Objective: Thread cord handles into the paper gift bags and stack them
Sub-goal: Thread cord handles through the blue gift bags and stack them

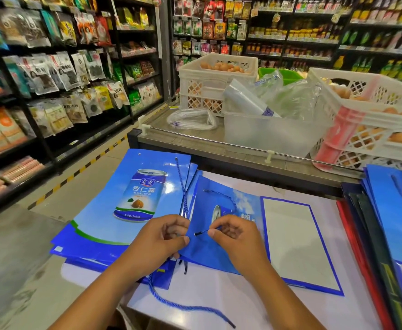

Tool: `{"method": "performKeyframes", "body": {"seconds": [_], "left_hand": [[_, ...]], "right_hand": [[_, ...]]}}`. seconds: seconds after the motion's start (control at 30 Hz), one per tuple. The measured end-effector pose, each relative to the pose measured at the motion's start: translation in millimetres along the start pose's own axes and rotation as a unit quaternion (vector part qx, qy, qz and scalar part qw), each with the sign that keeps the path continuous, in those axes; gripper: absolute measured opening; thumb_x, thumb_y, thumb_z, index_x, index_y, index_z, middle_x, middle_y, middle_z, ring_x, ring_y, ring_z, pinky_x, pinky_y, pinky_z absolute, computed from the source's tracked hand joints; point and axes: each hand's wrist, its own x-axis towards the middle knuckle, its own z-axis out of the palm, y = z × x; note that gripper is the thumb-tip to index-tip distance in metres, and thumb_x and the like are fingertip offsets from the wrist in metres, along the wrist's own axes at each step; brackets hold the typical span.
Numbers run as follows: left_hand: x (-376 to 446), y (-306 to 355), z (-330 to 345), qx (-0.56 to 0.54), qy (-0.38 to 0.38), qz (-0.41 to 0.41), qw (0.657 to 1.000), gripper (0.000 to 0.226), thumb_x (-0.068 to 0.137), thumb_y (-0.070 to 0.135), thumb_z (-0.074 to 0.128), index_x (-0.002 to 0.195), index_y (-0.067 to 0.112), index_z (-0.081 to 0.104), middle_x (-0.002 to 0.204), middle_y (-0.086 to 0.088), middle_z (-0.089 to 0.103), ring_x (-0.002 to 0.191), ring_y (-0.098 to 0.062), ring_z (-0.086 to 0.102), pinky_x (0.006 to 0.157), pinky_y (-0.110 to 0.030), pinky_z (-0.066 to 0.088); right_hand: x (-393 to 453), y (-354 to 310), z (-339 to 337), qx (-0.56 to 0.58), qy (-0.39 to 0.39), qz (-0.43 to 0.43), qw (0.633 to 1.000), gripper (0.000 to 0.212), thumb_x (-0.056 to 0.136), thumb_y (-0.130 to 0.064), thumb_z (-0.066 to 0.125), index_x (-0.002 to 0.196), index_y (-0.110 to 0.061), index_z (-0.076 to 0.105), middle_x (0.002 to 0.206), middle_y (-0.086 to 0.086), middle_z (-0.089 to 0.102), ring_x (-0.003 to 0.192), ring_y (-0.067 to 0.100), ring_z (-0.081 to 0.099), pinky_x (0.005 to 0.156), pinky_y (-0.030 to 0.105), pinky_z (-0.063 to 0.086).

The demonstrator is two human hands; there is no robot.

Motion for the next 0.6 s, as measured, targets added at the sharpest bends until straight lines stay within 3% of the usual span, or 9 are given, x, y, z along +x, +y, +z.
{"method": "performKeyframes", "body": {"seconds": [0.17,0.3,0.47,0.6], "left_hand": [[-1.4,0.4,0.1,0.000,-0.015,0.024,1.000,0.024,0.103,0.008,0.059,0.109,0.024,0.076,0.091,-0.013,0.075,0.063,-0.022,0.061,0.060,-0.030,0.051],[-1.3,-1.1,-0.5,0.026,-0.011,0.030,0.999,0.031,0.101,0.000,0.059,0.109,0.025,0.076,0.096,-0.011,0.075,0.065,-0.019,0.062,0.063,-0.029,0.053],[-0.1,0.7,0.1,0.081,0.003,0.024,0.996,0.034,0.088,-0.009,0.064,0.089,0.024,0.074,0.080,-0.004,0.066,0.064,-0.011,0.055,0.063,-0.027,0.051],[0.5,4.0,0.6,0.116,-0.012,0.023,0.993,0.031,0.086,-0.009,0.062,0.084,0.021,0.069,0.074,0.002,0.061,0.062,-0.010,0.052,0.061,-0.026,0.049]], "right_hand": [[-2.8,4.1,5.2,-0.054,-0.015,-0.011,0.998,0.014,0.089,-0.015,0.081,0.085,-0.028,0.077,0.082,-0.003,0.072,0.073,0.011,0.066,0.069,0.027,0.059],[-5.1,1.6,7.8,-0.049,-0.024,-0.014,0.998,0.015,0.090,-0.014,0.080,0.085,-0.028,0.076,0.082,-0.004,0.071,0.071,0.008,0.063,0.068,0.025,0.057],[-9.3,0.0,10.6,-0.064,-0.050,-0.020,0.996,0.015,0.089,-0.014,0.080,0.086,-0.028,0.078,0.082,-0.001,0.070,0.068,0.007,0.056,0.067,0.031,0.054],[-10.4,-2.2,11.0,-0.061,-0.060,-0.013,0.996,0.012,0.090,-0.013,0.079,0.089,-0.025,0.080,0.079,-0.008,0.070,0.070,0.004,0.059,0.068,0.020,0.053]]}}
